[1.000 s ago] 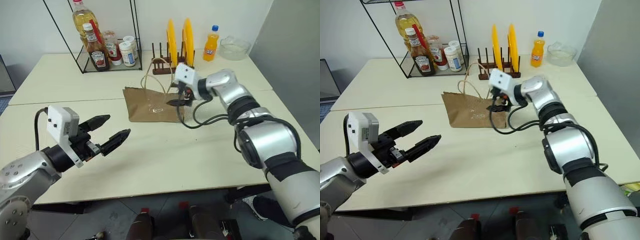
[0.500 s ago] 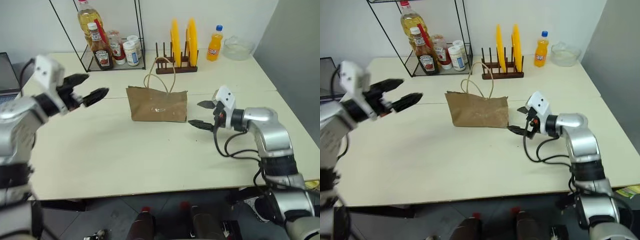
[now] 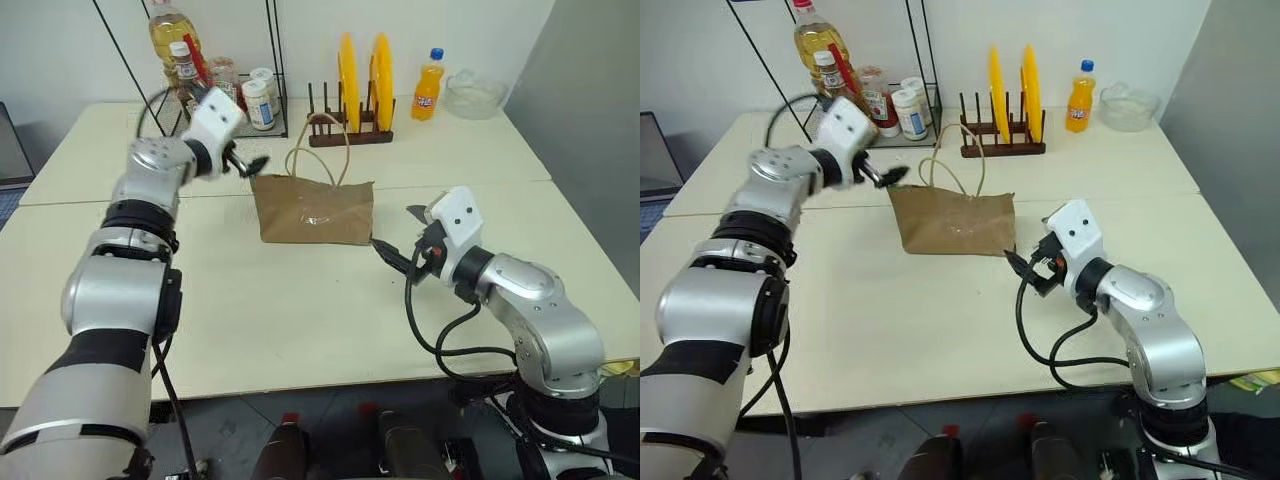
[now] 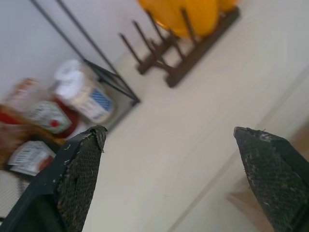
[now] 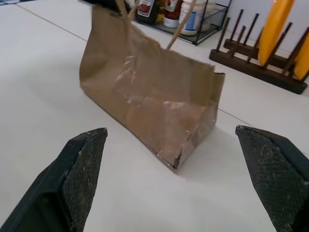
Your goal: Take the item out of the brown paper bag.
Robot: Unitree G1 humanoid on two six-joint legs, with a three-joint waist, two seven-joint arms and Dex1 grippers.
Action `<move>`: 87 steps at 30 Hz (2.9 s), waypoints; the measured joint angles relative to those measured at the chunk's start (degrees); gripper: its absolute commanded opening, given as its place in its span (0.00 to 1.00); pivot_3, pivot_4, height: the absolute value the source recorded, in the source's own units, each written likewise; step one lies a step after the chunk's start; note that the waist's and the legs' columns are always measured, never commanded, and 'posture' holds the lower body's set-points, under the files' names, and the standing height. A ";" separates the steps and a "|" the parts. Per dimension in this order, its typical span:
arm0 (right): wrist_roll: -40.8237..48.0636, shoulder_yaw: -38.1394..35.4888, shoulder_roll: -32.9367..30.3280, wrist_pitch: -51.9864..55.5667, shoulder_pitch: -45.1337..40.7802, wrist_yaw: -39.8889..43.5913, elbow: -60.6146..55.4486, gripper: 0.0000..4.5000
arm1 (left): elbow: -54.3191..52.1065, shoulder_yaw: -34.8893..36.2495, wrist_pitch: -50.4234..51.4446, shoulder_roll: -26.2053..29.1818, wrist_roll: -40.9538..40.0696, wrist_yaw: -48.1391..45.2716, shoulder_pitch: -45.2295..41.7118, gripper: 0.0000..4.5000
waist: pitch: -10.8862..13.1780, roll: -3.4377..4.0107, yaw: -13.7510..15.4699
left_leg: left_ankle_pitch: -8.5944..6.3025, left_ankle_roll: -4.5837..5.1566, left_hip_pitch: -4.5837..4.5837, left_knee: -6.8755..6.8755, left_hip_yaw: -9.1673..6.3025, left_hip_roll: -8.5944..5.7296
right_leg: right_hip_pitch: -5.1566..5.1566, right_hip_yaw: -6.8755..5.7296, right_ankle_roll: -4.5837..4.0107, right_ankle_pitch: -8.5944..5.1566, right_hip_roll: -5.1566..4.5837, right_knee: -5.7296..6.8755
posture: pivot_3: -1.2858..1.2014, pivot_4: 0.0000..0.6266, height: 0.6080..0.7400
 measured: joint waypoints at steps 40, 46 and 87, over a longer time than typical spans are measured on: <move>5.56 3.00 -16.88 -26.64 3.30 14.42 22.06 0.99 | -67.96 -3.62 -11.36 15.12 -8.04 -44.22 40.34 1.00 | 0.00 0.01 -0.87 | 0.07 0.18 0.18 0.06 -0.04 0.04 | 0.24 0.02 0.01 0.01 0.01 0.09 | 0.52 0.24 1.00; 5.57 3.63 -20.12 -29.28 6.40 18.70 22.23 0.99 | -61.00 -9.28 -15.93 9.40 -2.26 -37.78 42.21 1.00 | 0.00 0.01 -0.47 | 0.07 0.18 0.18 0.07 -0.06 0.04 | 0.26 0.01 0.01 0.01 0.03 0.09 | 0.52 0.24 1.00; -57.41 21.10 -9.47 -124.35 -5.57 -21.79 62.99 1.00 | -70.25 8.28 43.80 -6.00 -30.53 -9.29 40.31 0.01 | -0.14 -0.16 -0.04 | 0.29 -0.20 0.82 0.10 0.09 0.15 | 0.61 0.22 0.04 0.07 0.16 0.24 | 0.52 0.24 1.00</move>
